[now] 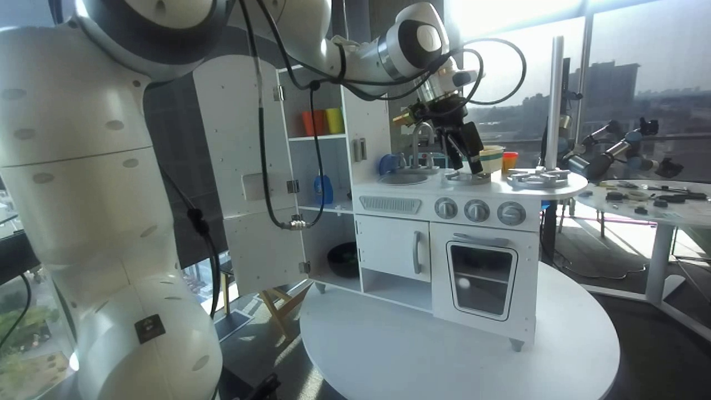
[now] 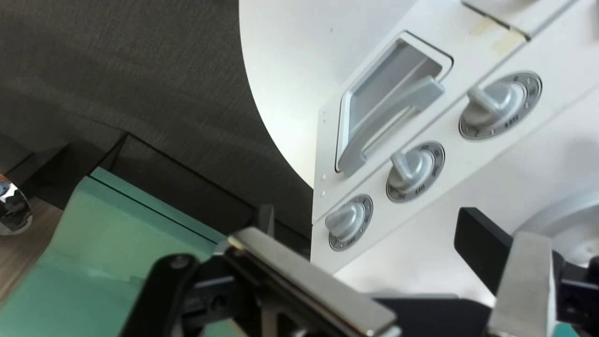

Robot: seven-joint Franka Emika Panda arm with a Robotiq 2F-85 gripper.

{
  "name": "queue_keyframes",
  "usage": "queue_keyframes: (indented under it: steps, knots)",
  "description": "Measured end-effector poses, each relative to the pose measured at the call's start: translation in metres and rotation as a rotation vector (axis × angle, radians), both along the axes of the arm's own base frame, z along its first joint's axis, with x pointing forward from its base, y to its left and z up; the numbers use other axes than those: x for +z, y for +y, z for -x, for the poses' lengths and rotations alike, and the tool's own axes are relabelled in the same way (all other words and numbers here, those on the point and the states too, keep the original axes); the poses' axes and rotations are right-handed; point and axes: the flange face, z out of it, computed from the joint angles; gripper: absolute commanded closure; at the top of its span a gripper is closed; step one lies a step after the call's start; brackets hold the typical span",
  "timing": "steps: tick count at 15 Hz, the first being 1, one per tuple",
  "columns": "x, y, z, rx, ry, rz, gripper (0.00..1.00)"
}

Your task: Pick up the white bowl and pour its contents into the sink

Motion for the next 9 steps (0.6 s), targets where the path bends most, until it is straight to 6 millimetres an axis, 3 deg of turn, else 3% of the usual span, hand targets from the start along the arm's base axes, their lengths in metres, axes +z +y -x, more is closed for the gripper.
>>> queue_keyframes:
  steps: [4, 9]
  knots:
    - [0.021, -0.026, -0.038, -0.120, -0.113, -0.027, 0.00]
    - [0.014, -0.030, -0.065, -0.158, -0.147, -0.042, 0.00]
